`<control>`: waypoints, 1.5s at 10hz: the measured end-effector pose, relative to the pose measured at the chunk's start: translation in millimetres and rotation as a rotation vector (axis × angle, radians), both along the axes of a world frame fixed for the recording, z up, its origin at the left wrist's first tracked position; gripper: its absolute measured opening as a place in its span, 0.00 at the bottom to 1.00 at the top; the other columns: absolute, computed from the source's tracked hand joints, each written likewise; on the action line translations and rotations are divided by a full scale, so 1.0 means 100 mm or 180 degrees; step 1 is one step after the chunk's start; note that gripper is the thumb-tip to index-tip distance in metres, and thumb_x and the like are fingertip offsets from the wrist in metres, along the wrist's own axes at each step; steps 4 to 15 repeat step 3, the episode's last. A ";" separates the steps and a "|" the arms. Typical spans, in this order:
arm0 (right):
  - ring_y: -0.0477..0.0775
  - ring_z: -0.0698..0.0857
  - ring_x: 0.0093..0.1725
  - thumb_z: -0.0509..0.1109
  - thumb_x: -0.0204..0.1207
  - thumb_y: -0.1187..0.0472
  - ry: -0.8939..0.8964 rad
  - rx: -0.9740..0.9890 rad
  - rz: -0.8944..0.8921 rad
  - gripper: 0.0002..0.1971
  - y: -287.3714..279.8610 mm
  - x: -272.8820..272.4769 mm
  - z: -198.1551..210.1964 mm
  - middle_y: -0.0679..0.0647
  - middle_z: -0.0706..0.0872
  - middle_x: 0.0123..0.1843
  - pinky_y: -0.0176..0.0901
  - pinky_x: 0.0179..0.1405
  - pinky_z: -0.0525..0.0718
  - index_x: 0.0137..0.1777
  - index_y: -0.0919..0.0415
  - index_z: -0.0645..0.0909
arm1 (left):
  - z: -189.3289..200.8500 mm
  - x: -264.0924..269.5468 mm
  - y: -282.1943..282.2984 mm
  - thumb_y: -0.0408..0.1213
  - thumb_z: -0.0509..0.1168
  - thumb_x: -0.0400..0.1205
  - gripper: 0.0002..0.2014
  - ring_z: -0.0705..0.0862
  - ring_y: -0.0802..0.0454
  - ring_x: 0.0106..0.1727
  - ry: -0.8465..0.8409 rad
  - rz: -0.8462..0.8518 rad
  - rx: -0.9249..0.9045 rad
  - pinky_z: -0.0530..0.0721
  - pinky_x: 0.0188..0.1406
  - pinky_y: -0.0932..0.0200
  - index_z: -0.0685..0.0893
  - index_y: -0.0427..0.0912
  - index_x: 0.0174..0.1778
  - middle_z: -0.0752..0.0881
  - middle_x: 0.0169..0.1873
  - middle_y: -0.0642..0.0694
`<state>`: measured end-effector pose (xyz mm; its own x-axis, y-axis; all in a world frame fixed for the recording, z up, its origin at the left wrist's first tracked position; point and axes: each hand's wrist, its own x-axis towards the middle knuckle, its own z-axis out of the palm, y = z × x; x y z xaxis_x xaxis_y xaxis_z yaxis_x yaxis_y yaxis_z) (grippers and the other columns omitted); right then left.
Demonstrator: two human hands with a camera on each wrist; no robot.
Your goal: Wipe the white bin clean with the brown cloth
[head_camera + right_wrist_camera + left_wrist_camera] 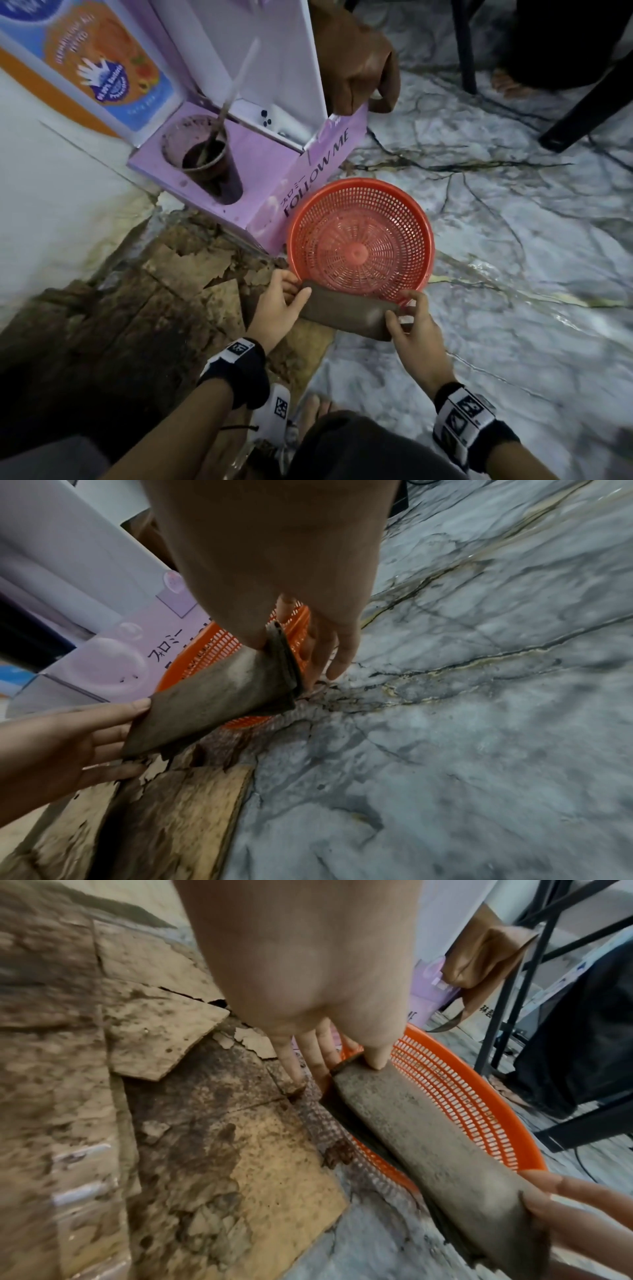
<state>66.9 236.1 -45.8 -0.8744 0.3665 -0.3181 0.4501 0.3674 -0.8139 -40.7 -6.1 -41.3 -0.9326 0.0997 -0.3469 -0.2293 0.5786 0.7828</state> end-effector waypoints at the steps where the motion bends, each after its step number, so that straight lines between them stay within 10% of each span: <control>1: 0.53 0.88 0.53 0.69 0.85 0.58 -0.0049 -0.0075 0.0058 0.19 0.01 -0.03 0.04 0.52 0.86 0.59 0.49 0.51 0.86 0.72 0.44 0.69 | -0.01 0.00 -0.01 0.41 0.74 0.85 0.12 0.85 0.54 0.50 -0.0078 -0.0030 0.0022 0.83 0.53 0.62 0.77 0.44 0.57 0.84 0.47 0.49; 2: 0.51 0.88 0.53 0.69 0.85 0.59 -0.0126 -0.0146 0.0172 0.21 0.01 -0.04 0.09 0.51 0.84 0.60 0.39 0.45 0.83 0.74 0.46 0.69 | 0.00 0.02 0.01 0.41 0.73 0.86 0.13 0.85 0.56 0.50 -0.0090 -0.0050 0.0009 0.82 0.50 0.68 0.76 0.42 0.58 0.84 0.47 0.49; 15: 0.53 0.87 0.58 0.69 0.85 0.58 -0.0130 -0.0173 0.0054 0.20 0.03 -0.06 0.06 0.52 0.83 0.63 0.47 0.51 0.87 0.74 0.46 0.69 | 0.02 0.01 0.03 0.41 0.73 0.86 0.14 0.84 0.59 0.49 -0.0049 0.0055 0.0081 0.81 0.48 0.71 0.76 0.40 0.59 0.84 0.47 0.49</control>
